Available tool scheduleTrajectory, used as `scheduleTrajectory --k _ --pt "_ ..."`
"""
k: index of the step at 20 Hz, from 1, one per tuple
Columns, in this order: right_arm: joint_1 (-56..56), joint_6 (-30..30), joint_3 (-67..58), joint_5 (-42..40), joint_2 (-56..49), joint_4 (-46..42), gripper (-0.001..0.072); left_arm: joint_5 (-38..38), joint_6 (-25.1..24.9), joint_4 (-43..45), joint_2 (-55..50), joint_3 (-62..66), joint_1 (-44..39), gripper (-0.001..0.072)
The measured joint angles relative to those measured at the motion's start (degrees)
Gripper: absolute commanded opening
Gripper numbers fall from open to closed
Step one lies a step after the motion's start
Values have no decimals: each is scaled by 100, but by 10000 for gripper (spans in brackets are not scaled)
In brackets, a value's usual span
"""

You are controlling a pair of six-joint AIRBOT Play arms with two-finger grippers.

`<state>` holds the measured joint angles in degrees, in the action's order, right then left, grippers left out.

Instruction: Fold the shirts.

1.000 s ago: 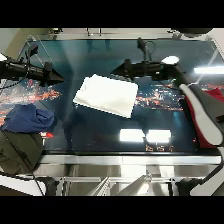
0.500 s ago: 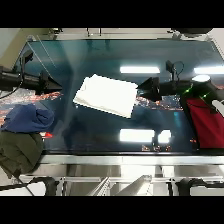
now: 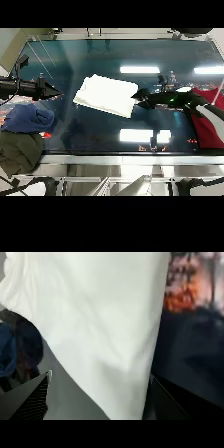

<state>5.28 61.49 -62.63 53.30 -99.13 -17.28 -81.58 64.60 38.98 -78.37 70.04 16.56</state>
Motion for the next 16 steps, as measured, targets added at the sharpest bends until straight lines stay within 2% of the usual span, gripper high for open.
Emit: scheduleTrajectory --k 1,5,6,7,8,9,10,16 --pt "125 52 -2 -160 -90 0 618 24 -57 -2 4 -9 2 18" --pt "527 201 -170 -498 -361 234 617 92 -221 -2 17 -20 2 18" --pt "619 229 -258 -568 -422 260 597 107 -243 -2 17 -22 2 18" --pt "695 243 -337 -636 -470 273 490 109 -267 -2 17 -22 2 18" --pt "782 262 -433 -743 -531 249 332 133 -278 -2 17 -22 2 18" --pt "852 267 -522 -855 -586 234 123 153 -295 -2 17 -22 2 18" --pt "896 299 -612 -885 -616 330 20 168 -304 -2 17 -22 2 18" --pt "885 337 -1025 -896 -398 584 19 153 -321 -2 17 -22 2 18"
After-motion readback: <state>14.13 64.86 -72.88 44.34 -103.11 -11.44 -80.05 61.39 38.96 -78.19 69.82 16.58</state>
